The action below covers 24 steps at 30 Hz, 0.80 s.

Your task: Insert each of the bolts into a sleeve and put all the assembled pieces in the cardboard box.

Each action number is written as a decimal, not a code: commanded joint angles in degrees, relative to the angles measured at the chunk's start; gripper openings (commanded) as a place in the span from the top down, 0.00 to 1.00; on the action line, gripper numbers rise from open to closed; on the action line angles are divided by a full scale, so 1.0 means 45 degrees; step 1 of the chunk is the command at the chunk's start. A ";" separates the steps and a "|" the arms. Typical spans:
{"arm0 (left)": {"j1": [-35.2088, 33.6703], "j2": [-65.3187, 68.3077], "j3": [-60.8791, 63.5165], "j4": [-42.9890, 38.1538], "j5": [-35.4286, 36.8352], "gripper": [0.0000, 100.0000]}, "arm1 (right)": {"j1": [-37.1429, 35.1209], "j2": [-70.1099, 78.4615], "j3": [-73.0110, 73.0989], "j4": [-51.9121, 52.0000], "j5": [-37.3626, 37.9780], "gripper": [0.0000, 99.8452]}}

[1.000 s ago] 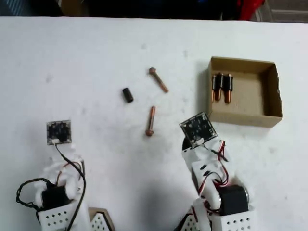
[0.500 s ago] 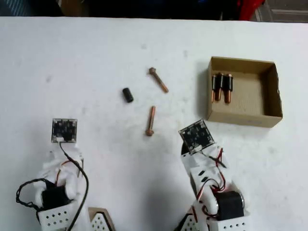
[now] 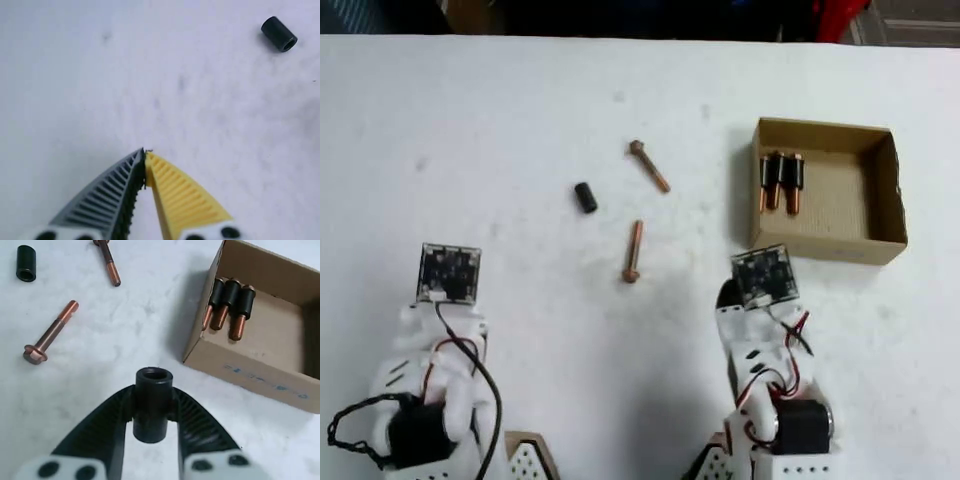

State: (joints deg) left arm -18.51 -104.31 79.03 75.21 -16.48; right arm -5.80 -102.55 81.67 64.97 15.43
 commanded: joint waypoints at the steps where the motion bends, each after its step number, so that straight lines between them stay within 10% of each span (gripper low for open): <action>1: 0.0537 0.0283 -0.1231 0.0371 -0.0117 0.98 | 0.0166 -0.0088 0.0391 -0.0967 -0.0215 0.98; 24: 0.5851 1.1985 -0.7424 -0.1875 0.1836 0.98 | 0.0752 -0.0088 0.1289 -0.2022 -0.0215 0.98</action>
State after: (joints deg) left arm 1.98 -56.57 51.34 70.46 -12.44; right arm -2.73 -102.55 88.00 57.23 14.99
